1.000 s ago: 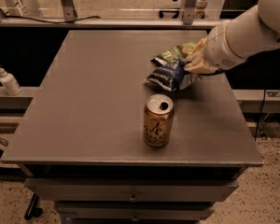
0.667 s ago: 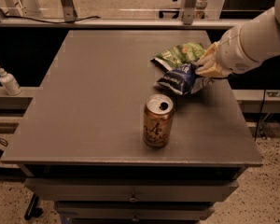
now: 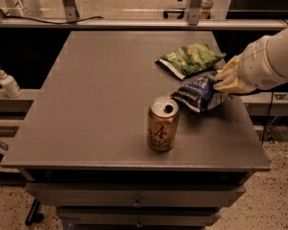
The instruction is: Move blue chip bag near orange can
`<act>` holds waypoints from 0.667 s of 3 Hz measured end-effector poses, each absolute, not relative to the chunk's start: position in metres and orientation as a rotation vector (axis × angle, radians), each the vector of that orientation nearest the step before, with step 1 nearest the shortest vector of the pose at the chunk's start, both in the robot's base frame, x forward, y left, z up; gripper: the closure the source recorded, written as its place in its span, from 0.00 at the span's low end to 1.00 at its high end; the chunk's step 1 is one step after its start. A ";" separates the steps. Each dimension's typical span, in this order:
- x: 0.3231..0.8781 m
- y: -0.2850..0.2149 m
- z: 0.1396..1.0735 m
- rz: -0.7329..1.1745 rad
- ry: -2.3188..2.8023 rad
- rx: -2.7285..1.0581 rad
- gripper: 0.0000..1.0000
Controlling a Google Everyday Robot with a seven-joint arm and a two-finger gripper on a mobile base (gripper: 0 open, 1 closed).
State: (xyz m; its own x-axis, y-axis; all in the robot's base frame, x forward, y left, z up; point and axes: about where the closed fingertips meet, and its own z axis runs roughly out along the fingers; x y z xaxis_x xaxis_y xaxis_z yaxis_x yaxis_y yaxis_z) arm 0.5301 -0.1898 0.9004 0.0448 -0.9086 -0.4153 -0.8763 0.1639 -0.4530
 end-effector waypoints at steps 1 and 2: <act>0.509 -0.184 0.900 -0.022 1.776 -1.725 1.00; 0.492 -0.171 0.905 0.023 1.722 -1.753 1.00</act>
Offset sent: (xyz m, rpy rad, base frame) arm -0.0586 0.0364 0.0115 0.0856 0.0065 0.1669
